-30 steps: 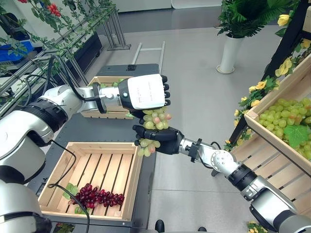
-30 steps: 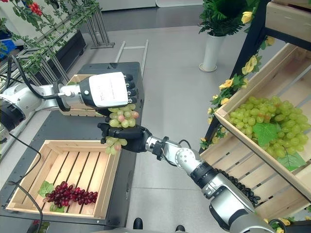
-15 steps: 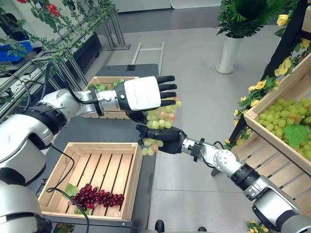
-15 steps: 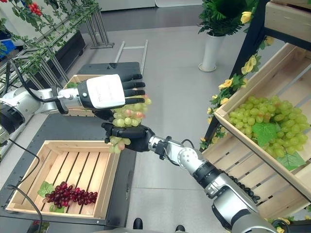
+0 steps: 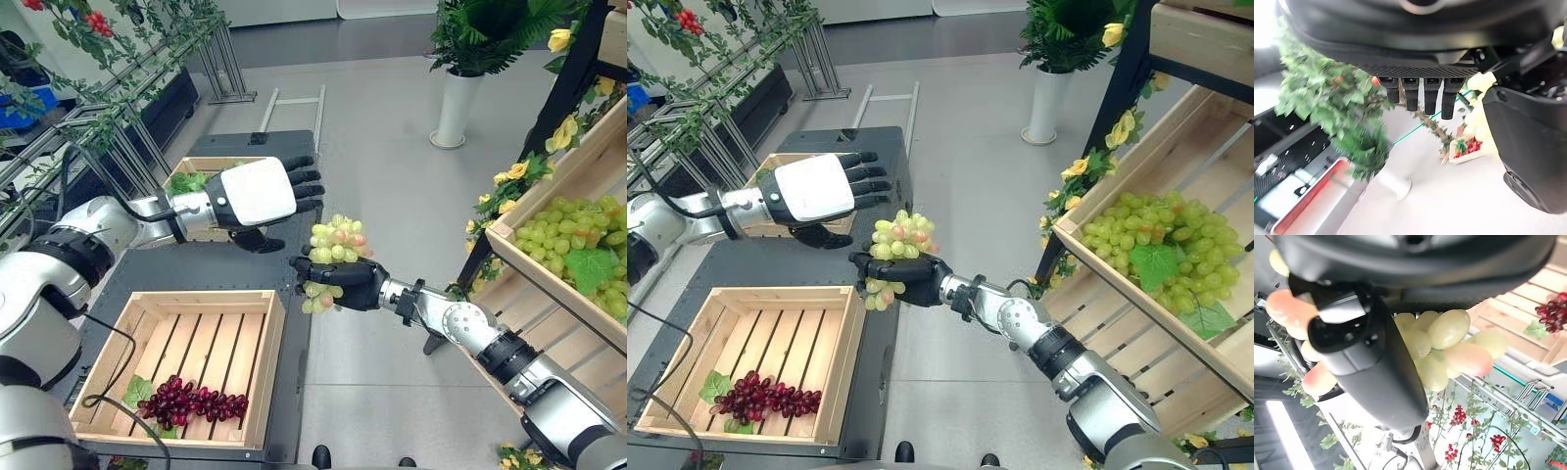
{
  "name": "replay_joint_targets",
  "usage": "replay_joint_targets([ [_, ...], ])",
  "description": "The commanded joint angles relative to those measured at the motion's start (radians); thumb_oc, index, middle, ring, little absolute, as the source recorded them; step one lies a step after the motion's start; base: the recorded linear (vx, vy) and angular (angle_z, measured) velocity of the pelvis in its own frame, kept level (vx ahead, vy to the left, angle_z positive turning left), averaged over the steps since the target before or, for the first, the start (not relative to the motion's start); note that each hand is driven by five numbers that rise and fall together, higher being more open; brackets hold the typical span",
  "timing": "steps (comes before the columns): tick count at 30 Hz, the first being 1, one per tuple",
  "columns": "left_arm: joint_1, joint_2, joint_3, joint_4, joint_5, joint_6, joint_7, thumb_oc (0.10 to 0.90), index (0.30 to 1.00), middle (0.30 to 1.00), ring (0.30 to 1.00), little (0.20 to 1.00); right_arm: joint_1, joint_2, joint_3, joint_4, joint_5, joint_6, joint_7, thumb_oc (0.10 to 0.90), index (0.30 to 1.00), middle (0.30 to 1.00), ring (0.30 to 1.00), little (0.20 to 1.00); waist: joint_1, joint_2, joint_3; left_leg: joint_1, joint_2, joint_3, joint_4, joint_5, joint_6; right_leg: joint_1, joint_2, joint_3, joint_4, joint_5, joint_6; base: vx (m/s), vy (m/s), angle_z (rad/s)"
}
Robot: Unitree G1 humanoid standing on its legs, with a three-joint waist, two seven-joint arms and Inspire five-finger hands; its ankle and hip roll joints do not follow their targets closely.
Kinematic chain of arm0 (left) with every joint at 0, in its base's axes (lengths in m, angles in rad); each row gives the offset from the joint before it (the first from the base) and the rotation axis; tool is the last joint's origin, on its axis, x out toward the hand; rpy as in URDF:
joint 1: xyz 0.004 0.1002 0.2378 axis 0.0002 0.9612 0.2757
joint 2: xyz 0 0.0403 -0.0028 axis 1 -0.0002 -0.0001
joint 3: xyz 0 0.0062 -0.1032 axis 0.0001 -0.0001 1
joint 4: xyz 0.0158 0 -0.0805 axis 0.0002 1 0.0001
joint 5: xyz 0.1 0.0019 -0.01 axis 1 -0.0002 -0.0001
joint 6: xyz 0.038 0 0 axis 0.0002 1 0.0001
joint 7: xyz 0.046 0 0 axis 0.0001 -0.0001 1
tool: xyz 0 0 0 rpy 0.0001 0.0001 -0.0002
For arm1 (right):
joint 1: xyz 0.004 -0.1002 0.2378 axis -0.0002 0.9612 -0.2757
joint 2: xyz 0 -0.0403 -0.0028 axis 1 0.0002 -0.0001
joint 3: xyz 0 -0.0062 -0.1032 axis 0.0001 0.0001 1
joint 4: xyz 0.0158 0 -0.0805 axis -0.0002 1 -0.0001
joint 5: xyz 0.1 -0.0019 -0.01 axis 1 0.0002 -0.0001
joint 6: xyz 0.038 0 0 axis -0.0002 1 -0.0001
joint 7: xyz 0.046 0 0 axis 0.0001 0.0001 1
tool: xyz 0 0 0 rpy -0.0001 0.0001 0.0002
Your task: Pick up the fruits from the basket on one side to the basket on the other side
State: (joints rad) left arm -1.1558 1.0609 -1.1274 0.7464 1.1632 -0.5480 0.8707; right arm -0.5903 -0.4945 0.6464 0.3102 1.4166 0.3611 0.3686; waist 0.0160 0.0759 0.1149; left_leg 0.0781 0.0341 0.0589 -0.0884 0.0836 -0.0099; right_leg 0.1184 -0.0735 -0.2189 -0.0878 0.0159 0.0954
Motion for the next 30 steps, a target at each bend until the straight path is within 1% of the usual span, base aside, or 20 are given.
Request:
replay_joint_targets([
  [1,-0.01,0.061,0.124,0.149,-0.164,0.064,-0.004,0.8,0.9,0.9,0.9,0.9,-0.001,0.045,-0.151,-0.048,0.016,-0.08,0.074,0.4,0.3,0.3,0.3,0.3,0.002,-0.035,-0.099,0.029,-0.079,-0.003,0.001,-0.119,-0.006,0.006,0.026,0.005,0.001,-0.032,-0.025,0.0,0.0,0.0],
  [3,0.015,0.07,0.148,0.151,-0.2,0.061,-0.015,0.8,0.9,0.9,0.9,0.9,0.016,0.038,-0.157,-0.049,-0.003,-0.083,0.077,0.4,0.3,0.3,0.3,0.3,0.001,-0.035,-0.098,0.029,-0.079,-0.002,0.001,-0.119,-0.006,0.005,0.027,0.007,0.001,-0.032,-0.025,0.01,-0.002,-0.02],
  [5,0.087,0.085,0.22,0.135,-0.303,0.066,-0.042,0.8,0.9,0.9,0.9,0.9,0.067,0.018,-0.183,-0.054,-0.049,-0.087,0.07,0.4,0.3,0.3,0.3,0.3,-0.001,-0.039,-0.095,0.027,-0.079,0.0,0.001,-0.119,-0.005,0.002,0.028,0.012,0.001,-0.03,-0.024,0.02,-0.007,-0.04],
  [8,0.195,0.088,0.331,0.102,-0.371,0.075,-0.068,0.8,0.9,0.9,0.9,0.9,0.133,-0.001,-0.217,-0.056,-0.118,-0.094,0.068,0.4,0.3,0.3,0.3,0.3,-0.003,-0.043,-0.089,0.025,-0.078,0.001,0.001,-0.119,-0.003,-0.001,0.03,0.017,0.001,-0.028,-0.024,0.0,0.0,0.0],
  [9,0.275,0.082,0.407,0.078,-0.385,0.083,-0.085,0.8,0.9,0.9,0.9,0.9,0.175,-0.01,-0.244,-0.052,-0.154,-0.088,0.075,0.4,0.3,0.3,0.3,0.3,-0.004,-0.046,-0.085,0.025,-0.077,0.003,0.001,-0.12,-0.002,-0.002,0.03,0.019,0.001,-0.028,-0.025,0.0,0.0,0.0],
  [13,0.432,0.062,0.556,0.037,-0.457,0.092,-0.127,0.8,0.9,0.9,0.9,0.9,0.254,-0.032,-0.281,-0.032,-0.259,-0.089,0.072,0.4,0.3,0.3,0.3,0.3,-0.012,-0.053,-0.073,0.025,-0.077,0.005,0.001,-0.122,0.001,-0.005,0.033,0.029,0.001,-0.026,-0.026,0.01,-0.007,-0.03],
  [14,0.503,0.045,0.625,0.016,-0.497,0.095,-0.143,0.8,0.9,0.9,0.9,0.9,0.296,-0.048,-0.298,-0.017,-0.331,-0.098,0.07,0.4,0.3,0.3,0.3,0.3,-0.015,-0.058,-0.066,0.026,-0.077,0.008,0.001,-0.123,0.002,-0.006,0.034,0.033,0.001,-0.025,-0.026,0.02,-0.011,-0.08],
  [15,0.541,0.031,0.662,0.003,-0.52,0.099,-0.158,0.8,0.9,0.9,0.9,0.9,0.323,-0.056,-0.307,-0.002,-0.358,-0.105,0.074,0.4,0.3,0.3,0.3,0.3,-0.017,-0.061,-0.062,0.026,-0.077,0.01,0.001,-0.124,0.003,-0.007,0.035,0.035,0.001,-0.025,-0.025,0.02,-0.01,-0.12],
  [16,0.556,0.026,0.676,-0.003,-0.532,0.1,-0.165,0.8,0.9,0.9,0.9,0.9,0.332,-0.058,-0.309,0.003,-0.373,-0.109,0.075,0.4,0.3,0.3,0.3,0.3,-0.018,-0.062,-0.06,0.027,-0.077,0.011,0.001,-0.124,0.003,-0.007,0.035,0.036,0.001,-0.025,-0.025,0.02,-0.01,-0.17],
  [17,0.616,0.008,0.735,-0.024,-0.562,0.101,-0.186,0.8,0.9,0.9,0.9,0.9,0.365,-0.072,-0.329,0.024,-0.418,-0.12,0.074,0.4,0.3,0.3,0.3,0.3,-0.02,-0.066,-0.053,0.029,-0.076,0.014,0.001,-0.125,0.004,-0.007,0.036,0.038,0.001,-0.023,-0.025,0.02,-0.009,-0.16],
  [21,0.705,-0.039,0.811,-0.05,-0.606,0.111,-0.218,0.8,0.9,0.9,0.9,0.9,0.398,-0.089,-0.357,0.086,-0.487,-0.146,0.056,0.4,0.3,0.3,0.3,0.3,-0.022,-0.074,-0.039,0.035,-0.077,0.017,0.001,-0.128,0.006,-0.004,0.04,0.046,0.001,-0.023,-0.026,0.03,-0.007,-0.08],
  [22,0.734,-0.057,0.837,-0.057,-0.643,0.106,-0.228,0.8,0.9,0.9,0.9,0.9,0.409,-0.093,-0.371,0.114,-0.514,-0.154,0.049,0.4,0.3,0.3,0.3,0.3,-0.022,-0.077,-0.034,0.038,-0.077,0.018,0.001,-0.13,0.007,-0.002,0.041,0.049,0.001,-0.023,-0.026,0.02,-0.004,-0.09],
  [25,0.779,-0.086,0.879,-0.069,-0.68,0.089,-0.226,0.8,0.9,0.9,0.9,0.9,0.429,-0.096,-0.39,0.148,-0.53,-0.172,0.052,0.4,0.3,0.3,0.3,0.3,-0.022,-0.081,-0.025,0.044,-0.077,0.019,0.001,-0.133,0.008,0.001,0.043,0.053,0.001,-0.024,-0.026,0.03,-0.002,-0.14],
  [26,0.804,-0.104,0.901,-0.079,-0.694,0.08,-0.222,0.8,0.9,0.9,0.9,0.9,0.437,-0.096,-0.401,0.161,-0.542,-0.188,0.048,0.4,0.3,0.3,0.3,0.3,-0.021,-0.083,-0.02,0.046,-0.077,0.019,0.001,-0.134,0.009,0.004,0.044,0.055,0.001,-0.024,-0.026,0.02,0.001,-0.14],
  [28,0.825,-0.12,0.919,-0.094,-0.717,0.071,-0.225,0.8,0.9,0.9,0.9,0.9,0.442,-0.098,-0.409,0.167,-0.546,-0.202,0.046,0.4,0.3,0.3,0.3,0.3,-0.019,-0.085,-0.016,0.049,-0.076,0.019,0.001,-0.134,0.01,0.006,0.044,0.057,0.001,-0.024,-0.027,0.02,-0.001,-0.11],
  [29,0.855,-0.147,0.943,-0.127,-0.77,0.068,-0.231,0.8,0.9,0.9,0.9,0.9,0.453,-0.095,-0.42,0.15,-0.561,-0.225,0.053,0.4,0.3,0.3,0.3,0.3,-0.019,-0.09,-0.01,0.051,-0.075,0.018,0.001,-0.136,0.011,0.007,0.046,0.06,0.001,-0.024,-0.027,0.02,-0.006,-0.08],
  [30,0.868,-0.162,0.957,-0.134,-0.786,0.066,-0.236,0.8,0.9,0.9,0.9,0.9,0.458,-0.097,-0.424,0.138,-0.571,-0.234,0.056,0.4,0.3,0.3,0.3,0.3,-0.019,-0.092,-0.009,0.051,-0.075,0.018,0.001,-0.137,0.01,0.007,0.047,0.061,0.001,-0.024,-0.027,0.02,-0.005,-0.05],
])
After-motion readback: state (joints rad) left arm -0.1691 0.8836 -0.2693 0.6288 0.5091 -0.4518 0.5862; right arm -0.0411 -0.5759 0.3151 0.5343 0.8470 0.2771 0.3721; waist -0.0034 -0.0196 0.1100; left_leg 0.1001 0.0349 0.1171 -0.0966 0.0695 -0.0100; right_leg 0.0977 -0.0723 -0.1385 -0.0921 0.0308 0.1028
